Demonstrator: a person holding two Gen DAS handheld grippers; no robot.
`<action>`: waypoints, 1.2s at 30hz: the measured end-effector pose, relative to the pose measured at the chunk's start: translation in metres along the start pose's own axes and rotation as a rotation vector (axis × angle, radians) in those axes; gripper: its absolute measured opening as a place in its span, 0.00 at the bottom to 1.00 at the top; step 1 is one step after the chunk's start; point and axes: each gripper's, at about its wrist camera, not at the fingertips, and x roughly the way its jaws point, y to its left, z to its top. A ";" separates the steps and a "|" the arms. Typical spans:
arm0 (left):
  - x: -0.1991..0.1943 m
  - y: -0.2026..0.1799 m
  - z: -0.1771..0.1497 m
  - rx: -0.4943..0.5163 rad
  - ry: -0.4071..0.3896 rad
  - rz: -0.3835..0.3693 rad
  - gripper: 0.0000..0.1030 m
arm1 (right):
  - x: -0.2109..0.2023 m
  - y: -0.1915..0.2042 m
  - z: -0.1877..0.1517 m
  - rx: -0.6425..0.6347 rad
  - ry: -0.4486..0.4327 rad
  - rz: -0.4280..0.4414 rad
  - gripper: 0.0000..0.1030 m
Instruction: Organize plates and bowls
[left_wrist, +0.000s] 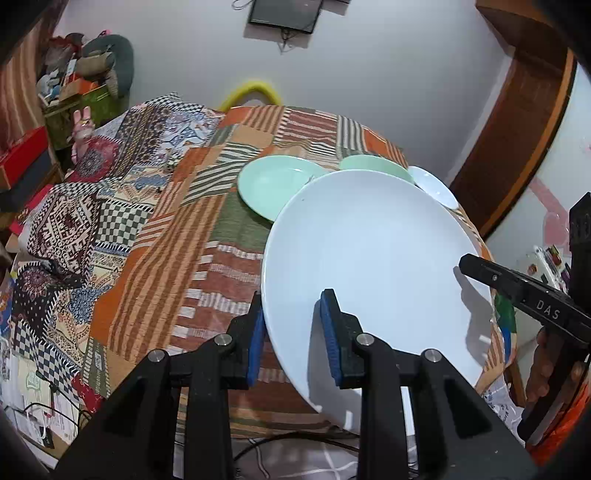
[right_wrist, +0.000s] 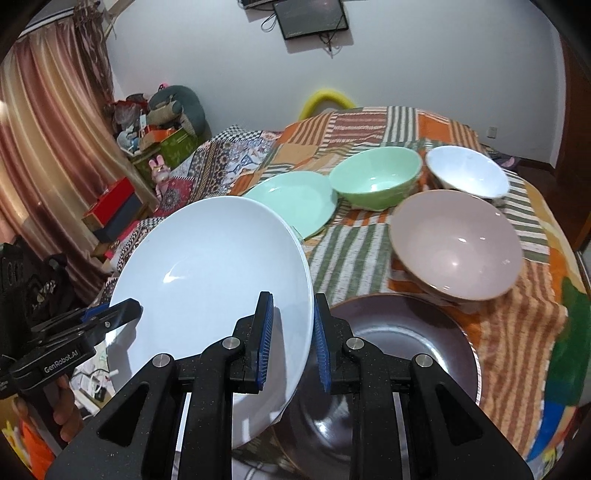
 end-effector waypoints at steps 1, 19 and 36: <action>0.000 -0.003 0.000 0.005 0.002 -0.005 0.28 | -0.003 -0.002 -0.001 0.005 -0.004 -0.002 0.19; 0.021 -0.076 -0.012 0.121 0.077 -0.079 0.28 | -0.047 -0.059 -0.031 0.129 -0.038 -0.073 0.19; 0.073 -0.103 -0.028 0.170 0.227 -0.108 0.28 | -0.045 -0.097 -0.059 0.237 0.017 -0.112 0.19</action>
